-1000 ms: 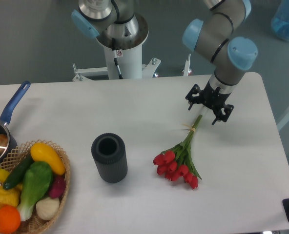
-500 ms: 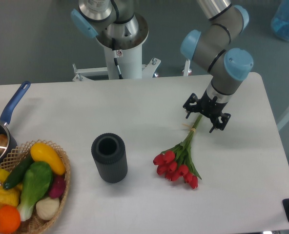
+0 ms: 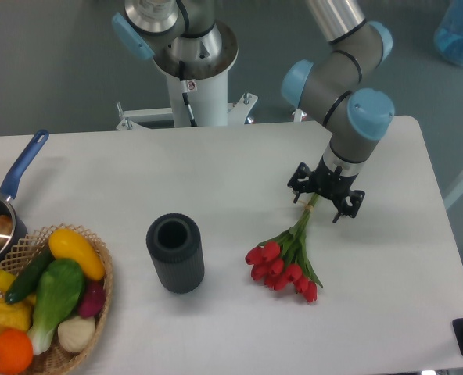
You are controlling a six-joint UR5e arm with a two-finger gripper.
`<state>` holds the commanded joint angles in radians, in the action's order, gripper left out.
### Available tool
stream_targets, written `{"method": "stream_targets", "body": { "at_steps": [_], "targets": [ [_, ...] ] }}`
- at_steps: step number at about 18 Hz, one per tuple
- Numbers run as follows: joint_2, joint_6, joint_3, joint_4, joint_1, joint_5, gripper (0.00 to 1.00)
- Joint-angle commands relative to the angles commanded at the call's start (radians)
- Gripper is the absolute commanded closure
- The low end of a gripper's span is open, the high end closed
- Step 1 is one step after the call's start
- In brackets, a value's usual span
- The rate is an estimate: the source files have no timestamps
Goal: Pick up the flowers from the table
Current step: 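Lower the gripper onto the tulip stems just above the twine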
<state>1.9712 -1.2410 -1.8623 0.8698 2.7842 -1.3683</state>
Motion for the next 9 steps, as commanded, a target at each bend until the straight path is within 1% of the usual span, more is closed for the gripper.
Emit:
{"method": "stream_targets", "body": {
  "at_steps": [5, 9],
  "targets": [
    [0.0, -0.014, 0.0, 0.002, -0.011, -0.005, 0.0],
    [0.002, -0.023, -0.012, 0.002, -0.018, -0.009, 0.0]
  ]
}}
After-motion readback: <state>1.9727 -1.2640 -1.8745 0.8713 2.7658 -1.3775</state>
